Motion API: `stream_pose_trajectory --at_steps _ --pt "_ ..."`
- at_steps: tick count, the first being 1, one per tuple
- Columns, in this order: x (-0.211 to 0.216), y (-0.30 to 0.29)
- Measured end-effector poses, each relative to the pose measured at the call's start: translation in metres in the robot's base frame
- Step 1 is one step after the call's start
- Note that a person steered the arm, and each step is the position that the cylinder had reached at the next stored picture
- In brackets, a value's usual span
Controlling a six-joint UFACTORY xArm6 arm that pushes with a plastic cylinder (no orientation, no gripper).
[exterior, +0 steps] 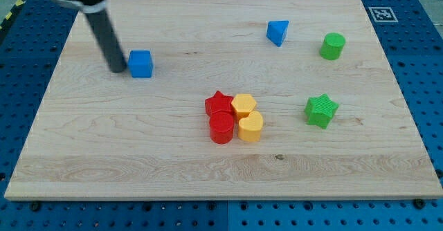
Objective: Slide the blue cube close to the blue triangle
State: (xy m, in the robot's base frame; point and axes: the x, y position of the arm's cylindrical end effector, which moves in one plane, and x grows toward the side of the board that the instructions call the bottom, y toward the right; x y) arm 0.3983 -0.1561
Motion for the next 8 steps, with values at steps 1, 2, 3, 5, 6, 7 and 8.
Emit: stream_pose_trajectory --at_steps 1,2,3,5,6,7,8 --pt "-0.030 0.119" --pt "-0.052 0.215" --pt "-0.052 0.185" --pt "-0.002 0.162" --pt "0.029 0.224" --pt "0.029 0.258" --pt "0.016 0.257"
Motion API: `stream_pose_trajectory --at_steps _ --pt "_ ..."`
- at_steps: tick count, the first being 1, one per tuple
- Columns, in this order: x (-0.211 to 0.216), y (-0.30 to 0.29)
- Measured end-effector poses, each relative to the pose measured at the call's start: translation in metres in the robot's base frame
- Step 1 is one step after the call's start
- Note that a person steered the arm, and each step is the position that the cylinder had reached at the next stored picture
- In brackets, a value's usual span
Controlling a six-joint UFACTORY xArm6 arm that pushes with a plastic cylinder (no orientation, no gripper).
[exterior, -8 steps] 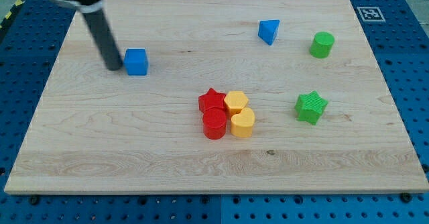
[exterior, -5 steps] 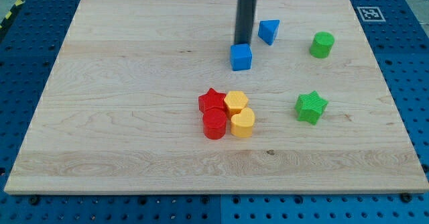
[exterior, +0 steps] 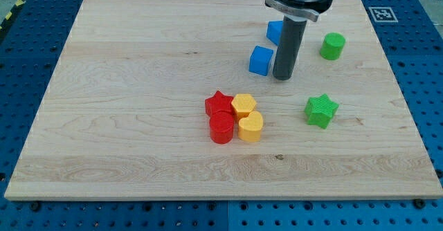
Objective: Slide the blue cube close to the blue triangle
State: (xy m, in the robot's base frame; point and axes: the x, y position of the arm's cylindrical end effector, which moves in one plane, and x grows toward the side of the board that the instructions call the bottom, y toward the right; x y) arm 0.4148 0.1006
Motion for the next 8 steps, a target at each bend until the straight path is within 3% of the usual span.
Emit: stream_pose_trajectory --at_steps 2,3,5,7,8 --pt "0.045 -0.022" --pt "0.031 -0.062" --pt "-0.022 -0.053" --pt "-0.001 -0.044" --pt "-0.020 -0.033"
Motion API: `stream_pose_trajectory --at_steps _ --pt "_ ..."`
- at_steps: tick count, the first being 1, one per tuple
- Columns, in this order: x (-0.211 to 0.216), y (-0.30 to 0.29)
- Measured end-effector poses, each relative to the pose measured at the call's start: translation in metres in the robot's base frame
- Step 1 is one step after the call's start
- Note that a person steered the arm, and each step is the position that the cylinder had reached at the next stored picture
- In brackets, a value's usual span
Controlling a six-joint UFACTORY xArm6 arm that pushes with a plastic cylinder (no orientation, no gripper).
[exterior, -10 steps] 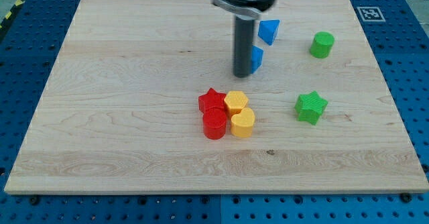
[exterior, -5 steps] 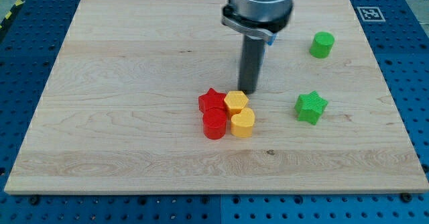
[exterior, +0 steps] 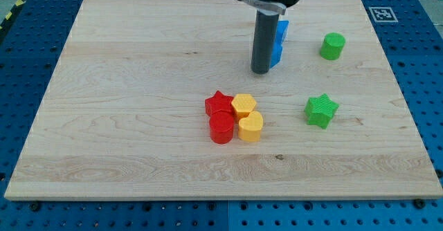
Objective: Slide the blue cube close to the blue triangle
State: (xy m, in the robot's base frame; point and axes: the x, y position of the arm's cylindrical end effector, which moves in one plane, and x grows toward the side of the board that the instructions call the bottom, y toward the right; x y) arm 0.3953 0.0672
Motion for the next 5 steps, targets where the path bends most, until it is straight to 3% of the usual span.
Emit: stream_pose_trajectory --at_steps 4,5 --pt "-0.004 0.010" --pt "0.003 0.052"
